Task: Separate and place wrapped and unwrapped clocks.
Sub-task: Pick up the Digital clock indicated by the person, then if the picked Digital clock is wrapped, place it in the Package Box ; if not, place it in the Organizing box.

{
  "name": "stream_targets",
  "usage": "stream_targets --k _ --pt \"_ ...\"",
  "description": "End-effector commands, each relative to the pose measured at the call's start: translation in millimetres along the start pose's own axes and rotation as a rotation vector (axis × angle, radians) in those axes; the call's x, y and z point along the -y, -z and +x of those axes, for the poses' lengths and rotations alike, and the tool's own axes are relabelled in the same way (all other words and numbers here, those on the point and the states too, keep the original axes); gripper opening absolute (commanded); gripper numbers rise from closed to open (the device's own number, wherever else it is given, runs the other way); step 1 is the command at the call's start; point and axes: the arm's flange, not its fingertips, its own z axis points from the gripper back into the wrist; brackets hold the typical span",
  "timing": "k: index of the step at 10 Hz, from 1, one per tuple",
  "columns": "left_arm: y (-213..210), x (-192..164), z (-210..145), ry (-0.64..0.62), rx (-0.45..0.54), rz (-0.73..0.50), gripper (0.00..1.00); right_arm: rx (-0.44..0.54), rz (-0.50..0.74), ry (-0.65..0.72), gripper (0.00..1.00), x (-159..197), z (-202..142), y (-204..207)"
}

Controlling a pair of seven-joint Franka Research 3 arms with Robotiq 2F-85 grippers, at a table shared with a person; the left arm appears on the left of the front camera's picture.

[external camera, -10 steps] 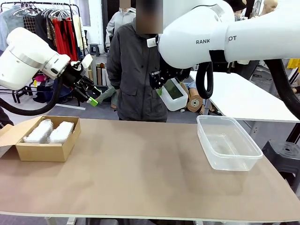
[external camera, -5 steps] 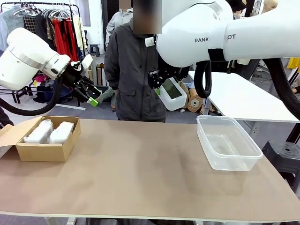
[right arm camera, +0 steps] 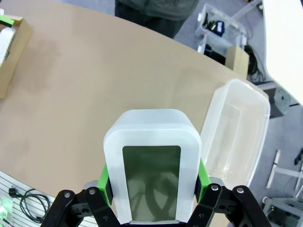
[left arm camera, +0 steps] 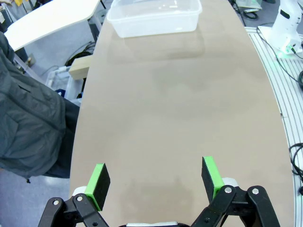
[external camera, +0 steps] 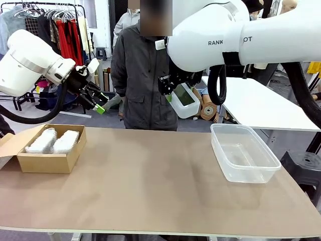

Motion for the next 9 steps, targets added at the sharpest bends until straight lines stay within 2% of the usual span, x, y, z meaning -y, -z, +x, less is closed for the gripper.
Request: stream_targets --k 1,9 --pt "-1.2 1.3 0.1 0.009 -0.001 0.002 1.0 0.001 -0.003 0.0 0.0 2.2 3.3 -3.8" --pt "-1.2 1.3 0.1 0.009 -0.001 0.002 1.0 0.001 -0.003 0.0 0.0 2.2 3.3 -3.8"
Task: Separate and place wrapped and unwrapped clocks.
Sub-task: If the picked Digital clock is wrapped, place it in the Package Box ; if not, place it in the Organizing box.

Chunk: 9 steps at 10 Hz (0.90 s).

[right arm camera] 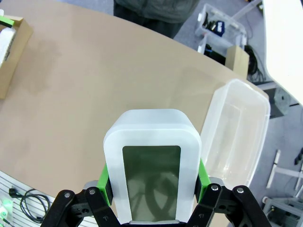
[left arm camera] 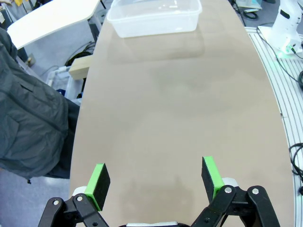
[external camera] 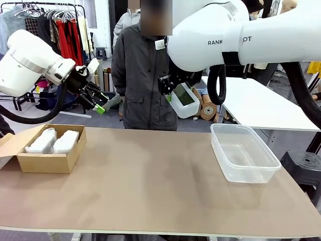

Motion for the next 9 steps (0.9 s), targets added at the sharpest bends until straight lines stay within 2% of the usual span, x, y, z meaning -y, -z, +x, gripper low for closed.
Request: stream_targets --k 1,5,7,9 --pt "-1 1 0 0.009 -0.001 0.002 1.0 0.002 -0.004 0.0 0.0 2 3 -4" --pt "-1 1 0 0.009 -0.001 0.002 1.0 0.0 0.0 0.0 0.0 0 0 0" --pt "-1 1 0 0.009 -0.001 0.002 1.0 0.065 0.087 -0.14 0.0 25 -12 -19" --pt "-1 1 0 0.009 -0.001 0.002 1.0 0.081 0.053 -0.218 0.0 59 -21 -20"
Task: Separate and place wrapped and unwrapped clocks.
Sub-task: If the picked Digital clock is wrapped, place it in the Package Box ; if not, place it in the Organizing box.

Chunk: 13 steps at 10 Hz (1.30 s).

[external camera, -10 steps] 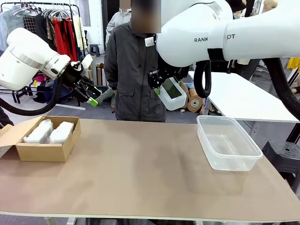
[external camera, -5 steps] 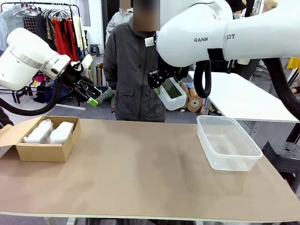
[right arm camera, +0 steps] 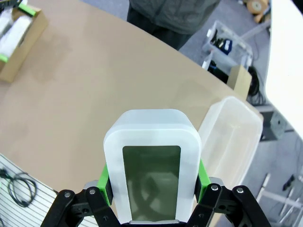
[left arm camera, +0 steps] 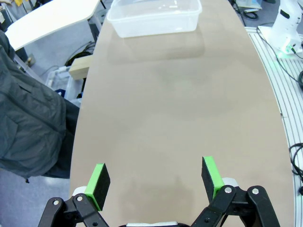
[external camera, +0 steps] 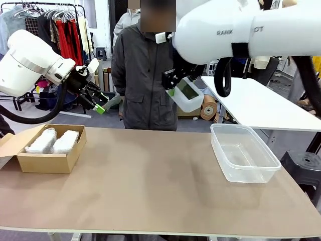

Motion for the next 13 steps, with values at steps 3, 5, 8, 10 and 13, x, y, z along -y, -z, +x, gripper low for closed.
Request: stream_targets --k 3,5,8,10,13 --pt "-1 1 0 0.009 -0.001 0.001 1.0 0.018 0.115 -0.052 0.0 74 -59 30" --pt "-1 1 0 0.009 -0.001 0.001 1.0 -0.013 0.141 -0.039 0.0 105 -93 47" --pt "-1 1 0 0.009 -0.001 0.001 1.0 -0.04 0.205 0.084 0.0 148 -139 70" --pt "-1 1 0 0.009 -0.001 0.001 1.0 -0.074 0.229 0.149 0.0 167 -156 81" --pt "-1 1 0 0.009 -0.001 0.001 1.0 -0.103 0.203 0.165 0.0 170 -157 85"
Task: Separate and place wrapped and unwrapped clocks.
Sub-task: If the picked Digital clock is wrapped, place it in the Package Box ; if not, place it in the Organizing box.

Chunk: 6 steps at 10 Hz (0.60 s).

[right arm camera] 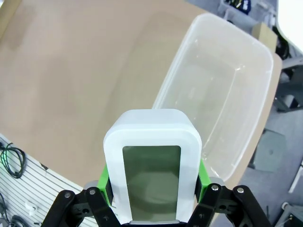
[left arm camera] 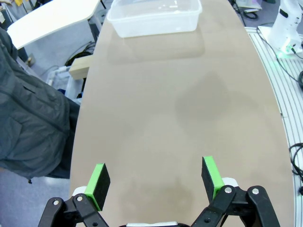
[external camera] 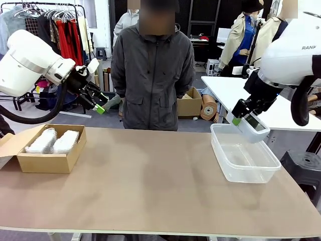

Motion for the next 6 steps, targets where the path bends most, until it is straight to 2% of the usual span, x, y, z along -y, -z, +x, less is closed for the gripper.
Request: stream_targets --k 1,5,6 --pt "-1 1 0 0.009 -0.001 0.001 1.0 -0.006 0.002 -0.007 0.0 0 0 2" --pt "-1 1 0 0.009 -0.001 0.001 1.0 -0.009 0.001 -0.005 0.0 -2 1 4" --pt "-1 1 0 0.009 -0.001 0.001 1.0 -0.03 0.017 0.085 0.0 10 26 17"
